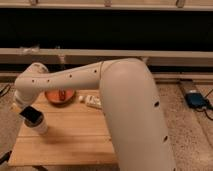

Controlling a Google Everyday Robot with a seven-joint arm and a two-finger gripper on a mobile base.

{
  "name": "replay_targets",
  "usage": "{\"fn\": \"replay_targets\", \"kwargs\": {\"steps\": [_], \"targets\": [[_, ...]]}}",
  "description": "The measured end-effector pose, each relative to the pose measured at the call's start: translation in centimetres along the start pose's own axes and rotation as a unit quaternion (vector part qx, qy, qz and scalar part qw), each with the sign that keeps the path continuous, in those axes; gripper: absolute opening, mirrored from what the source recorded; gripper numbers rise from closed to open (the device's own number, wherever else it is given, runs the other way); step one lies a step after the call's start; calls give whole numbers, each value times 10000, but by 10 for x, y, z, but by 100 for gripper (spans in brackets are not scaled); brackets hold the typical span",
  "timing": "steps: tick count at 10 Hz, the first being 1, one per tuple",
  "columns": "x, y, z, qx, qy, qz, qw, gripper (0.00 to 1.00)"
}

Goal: Place the eraser in the ceramic cup

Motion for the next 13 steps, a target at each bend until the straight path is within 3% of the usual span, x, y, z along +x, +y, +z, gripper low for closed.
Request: {"fn": "replay_targets", "kwargs": {"steps": [7,13], "targets": [[1,-6,-4,-137,-84,115,9998,80],[20,-55,-22,120,-64,450,9989,80]]}}
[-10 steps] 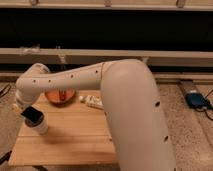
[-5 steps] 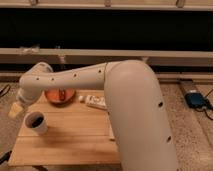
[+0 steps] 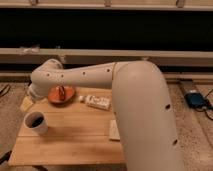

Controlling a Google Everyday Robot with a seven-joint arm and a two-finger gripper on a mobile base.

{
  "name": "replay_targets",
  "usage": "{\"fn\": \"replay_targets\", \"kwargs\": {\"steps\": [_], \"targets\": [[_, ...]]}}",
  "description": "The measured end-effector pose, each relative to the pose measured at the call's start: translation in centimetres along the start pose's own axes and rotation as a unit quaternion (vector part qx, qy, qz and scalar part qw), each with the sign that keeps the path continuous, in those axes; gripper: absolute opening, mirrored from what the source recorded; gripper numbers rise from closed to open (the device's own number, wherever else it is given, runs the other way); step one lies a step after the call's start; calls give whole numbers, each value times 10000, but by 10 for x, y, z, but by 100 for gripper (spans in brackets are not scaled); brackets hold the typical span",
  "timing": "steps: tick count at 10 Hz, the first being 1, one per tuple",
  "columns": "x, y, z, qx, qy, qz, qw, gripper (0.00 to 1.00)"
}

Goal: Place the eraser in the ceramic cup

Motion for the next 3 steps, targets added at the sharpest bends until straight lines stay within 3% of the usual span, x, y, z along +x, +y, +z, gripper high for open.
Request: {"fn": "replay_targets", "kwargs": {"steps": [3], "targets": [[0,1,1,-4,3,-7,10000,80]]}}
